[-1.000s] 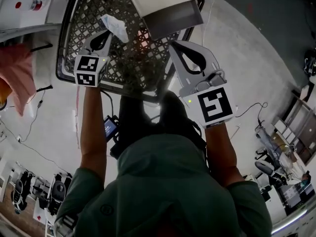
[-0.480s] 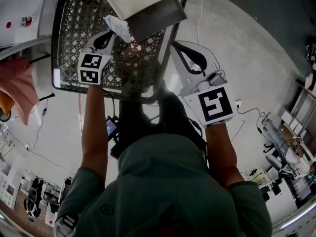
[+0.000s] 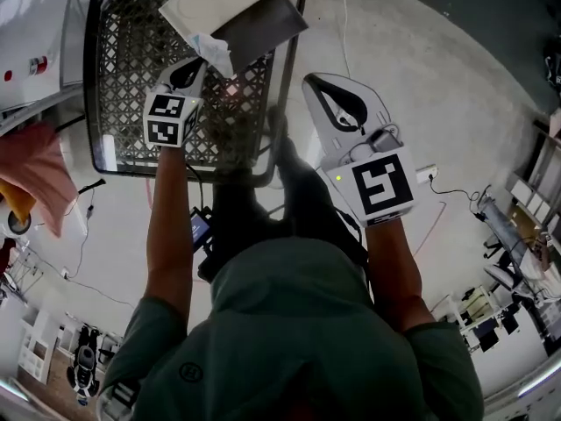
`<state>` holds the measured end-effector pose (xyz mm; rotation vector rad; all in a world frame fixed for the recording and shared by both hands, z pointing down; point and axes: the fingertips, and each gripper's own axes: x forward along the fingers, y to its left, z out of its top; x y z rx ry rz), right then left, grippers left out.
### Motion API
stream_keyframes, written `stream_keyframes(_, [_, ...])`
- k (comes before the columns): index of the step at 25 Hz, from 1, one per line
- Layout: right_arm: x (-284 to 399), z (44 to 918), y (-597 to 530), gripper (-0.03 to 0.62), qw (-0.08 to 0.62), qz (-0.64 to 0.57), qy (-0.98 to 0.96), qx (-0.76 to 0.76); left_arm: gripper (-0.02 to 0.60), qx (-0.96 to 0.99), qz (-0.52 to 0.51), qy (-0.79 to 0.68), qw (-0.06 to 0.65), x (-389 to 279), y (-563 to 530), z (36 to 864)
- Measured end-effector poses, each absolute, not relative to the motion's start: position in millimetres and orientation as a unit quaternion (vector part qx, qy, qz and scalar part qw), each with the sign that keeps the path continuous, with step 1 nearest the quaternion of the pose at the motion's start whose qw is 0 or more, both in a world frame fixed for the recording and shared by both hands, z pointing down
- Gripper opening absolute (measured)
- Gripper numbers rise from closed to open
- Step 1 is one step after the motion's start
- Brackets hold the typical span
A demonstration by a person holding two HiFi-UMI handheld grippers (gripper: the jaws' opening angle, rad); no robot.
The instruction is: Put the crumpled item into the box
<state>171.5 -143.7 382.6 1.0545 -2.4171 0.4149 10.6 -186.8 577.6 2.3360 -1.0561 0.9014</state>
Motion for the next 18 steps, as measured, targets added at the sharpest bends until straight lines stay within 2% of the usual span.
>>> stream_keyframes(18, [216.1,377.6,-131.6,0.006,0.226,0.158,-0.866,0.416,0.015,0.834,0.359,-0.355,0.221,45.9,-185.5,605.6])
